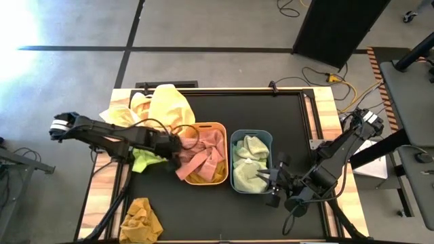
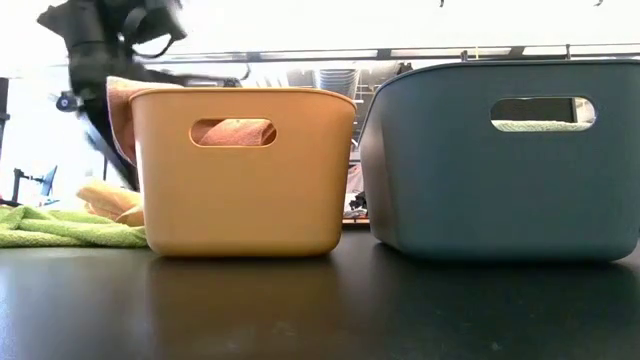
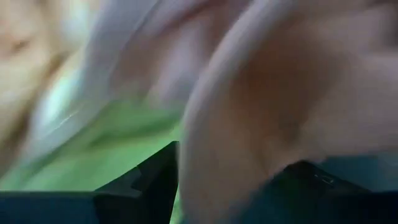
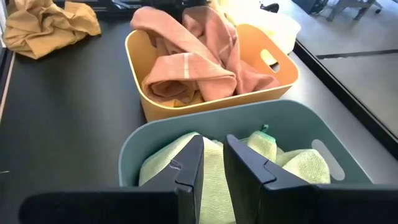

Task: Sort towels by color in basket
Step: Put the light orange towel into the orange bin

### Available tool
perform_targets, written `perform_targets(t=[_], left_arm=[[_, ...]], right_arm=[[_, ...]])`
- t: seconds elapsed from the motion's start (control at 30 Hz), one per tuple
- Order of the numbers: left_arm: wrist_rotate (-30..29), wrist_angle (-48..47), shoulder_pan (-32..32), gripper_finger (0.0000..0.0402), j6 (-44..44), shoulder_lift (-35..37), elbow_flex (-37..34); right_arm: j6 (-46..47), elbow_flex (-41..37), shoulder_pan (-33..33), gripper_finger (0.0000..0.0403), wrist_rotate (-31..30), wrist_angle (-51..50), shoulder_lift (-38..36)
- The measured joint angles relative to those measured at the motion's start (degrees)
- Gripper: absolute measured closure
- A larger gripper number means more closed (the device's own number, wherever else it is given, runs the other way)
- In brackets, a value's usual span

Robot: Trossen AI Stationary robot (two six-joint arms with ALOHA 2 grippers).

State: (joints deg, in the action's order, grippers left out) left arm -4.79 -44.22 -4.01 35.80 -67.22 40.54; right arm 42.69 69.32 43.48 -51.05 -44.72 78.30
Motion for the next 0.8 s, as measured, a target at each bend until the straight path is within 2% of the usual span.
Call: perform_targets(t=[0.1,0.23,0.47,0.6,0.8], left_arm=[[2.86,10.28,-0.02,0.0214,-4.64,-1.23,0.90],[1.91,17.81,0.02,0.0224,-11.01,-3.58,5.81],[-0.63,20.27,1.15,0.0240,-19.37,-13.94,14.90],[-0.70,22.43,3.67,0.0245,-21.72,-22.54,17.62],[-0.57,20.39,7.39,0.0245,-22.45,-33.88,19.81]], right_arm=[[0.23,0.00,0.00,0.0351,0.00,0.04,0.00],[0.35,0.00,0.00,0.0351,0.00,0.27,0.00],[1.25,0.00,0.00,0.0351,0.00,0.32,0.00],[1.24,0.00,0.00,0.0351,0.00,0.35,0.00],[1.26,0.00,0.02,0.0351,0.58,0.39,0.00]])
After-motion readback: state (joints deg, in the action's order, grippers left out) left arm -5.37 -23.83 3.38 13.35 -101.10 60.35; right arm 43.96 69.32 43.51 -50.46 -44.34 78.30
